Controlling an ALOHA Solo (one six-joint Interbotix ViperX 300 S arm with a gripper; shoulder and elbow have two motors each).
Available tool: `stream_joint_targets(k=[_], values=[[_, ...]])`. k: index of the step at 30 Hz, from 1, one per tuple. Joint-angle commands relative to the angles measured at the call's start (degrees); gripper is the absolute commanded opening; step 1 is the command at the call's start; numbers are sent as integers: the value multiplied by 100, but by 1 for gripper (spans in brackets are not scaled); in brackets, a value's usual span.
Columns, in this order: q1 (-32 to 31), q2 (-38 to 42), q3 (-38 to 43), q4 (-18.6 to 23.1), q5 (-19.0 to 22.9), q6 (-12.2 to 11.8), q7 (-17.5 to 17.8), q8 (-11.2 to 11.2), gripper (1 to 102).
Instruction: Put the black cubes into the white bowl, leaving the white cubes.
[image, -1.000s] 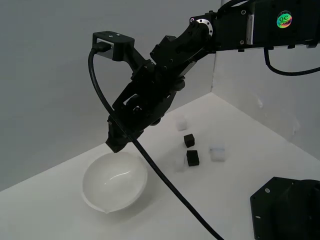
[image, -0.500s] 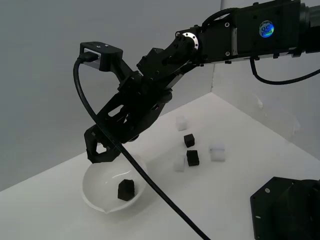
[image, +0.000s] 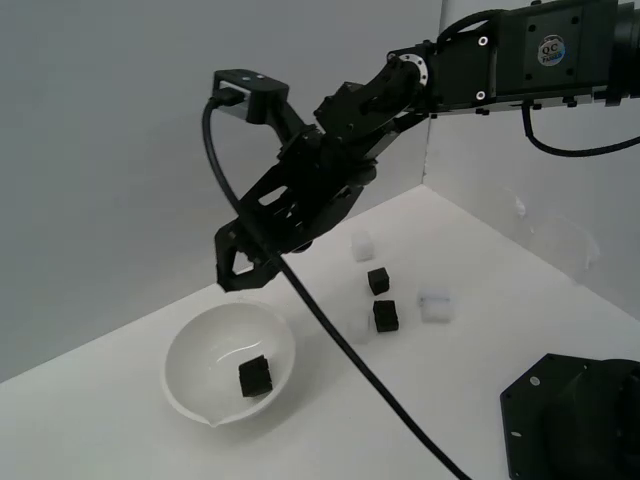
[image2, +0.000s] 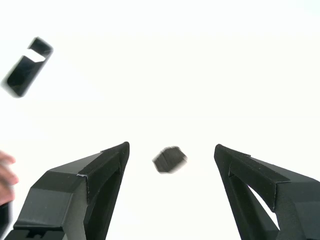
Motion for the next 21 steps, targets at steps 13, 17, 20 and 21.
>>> stream_joint_targets(k=[13, 17, 20, 21], values=[[2382, 624, 650, 923, 896, 97, 141, 624, 98], [2558, 404, 439, 976, 967, 211, 220, 738, 100], [2566, 229, 264, 984, 976, 220, 220, 765, 100], [2566, 167, 202, 984, 976, 220, 211, 765, 100]])
